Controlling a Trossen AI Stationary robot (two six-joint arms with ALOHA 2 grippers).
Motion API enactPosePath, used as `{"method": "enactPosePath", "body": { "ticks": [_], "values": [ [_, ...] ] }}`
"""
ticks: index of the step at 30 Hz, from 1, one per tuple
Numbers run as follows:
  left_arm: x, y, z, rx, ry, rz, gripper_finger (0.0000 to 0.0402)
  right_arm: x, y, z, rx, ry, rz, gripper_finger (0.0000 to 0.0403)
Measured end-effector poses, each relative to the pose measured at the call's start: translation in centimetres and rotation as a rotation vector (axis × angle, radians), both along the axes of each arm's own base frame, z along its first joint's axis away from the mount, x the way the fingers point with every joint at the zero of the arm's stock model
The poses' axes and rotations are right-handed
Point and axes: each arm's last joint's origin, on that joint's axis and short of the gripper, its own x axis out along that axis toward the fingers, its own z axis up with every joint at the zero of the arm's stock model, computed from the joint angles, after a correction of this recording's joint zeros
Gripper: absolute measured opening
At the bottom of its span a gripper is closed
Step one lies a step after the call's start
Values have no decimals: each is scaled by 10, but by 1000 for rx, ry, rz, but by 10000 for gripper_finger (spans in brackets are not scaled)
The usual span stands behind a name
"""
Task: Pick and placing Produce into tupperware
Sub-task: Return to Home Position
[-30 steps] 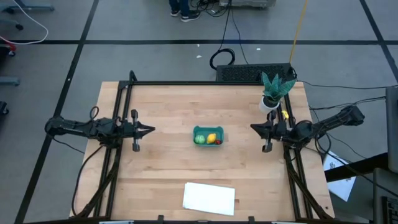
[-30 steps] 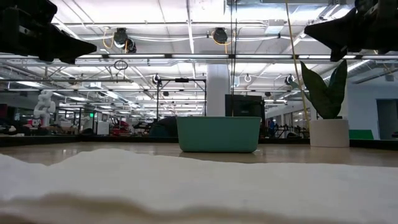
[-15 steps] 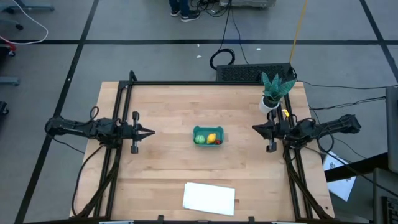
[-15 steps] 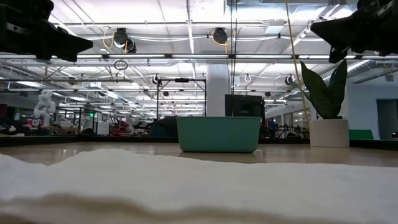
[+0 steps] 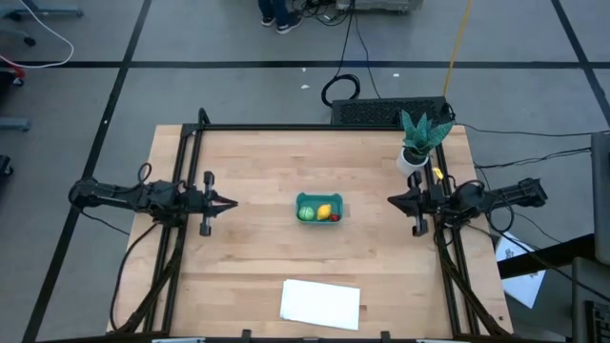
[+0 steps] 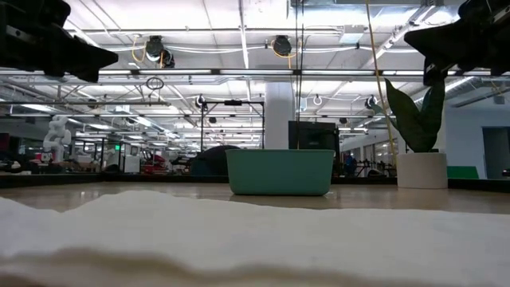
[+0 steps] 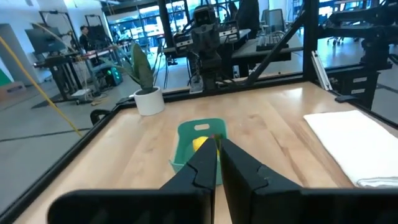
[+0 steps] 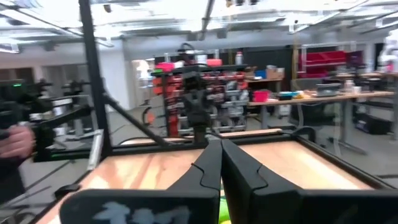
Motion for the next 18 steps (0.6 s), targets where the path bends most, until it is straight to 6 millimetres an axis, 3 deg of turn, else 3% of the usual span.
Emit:
{"method": "enactPosePath", "body": {
  "ticks": [11, 15, 18],
  "values": [
    [1, -1, -2, -139, 3, -21, 26, 0, 1, 1, 8, -7, 25, 0],
    [5, -2, -22, -136, -13, -22, 26, 0, 1, 1, 10, -7, 25, 0],
    [5, -1, -23, -139, -11, -9, 26, 0, 1, 1, 16, -7, 26, 0]
  ]
}}
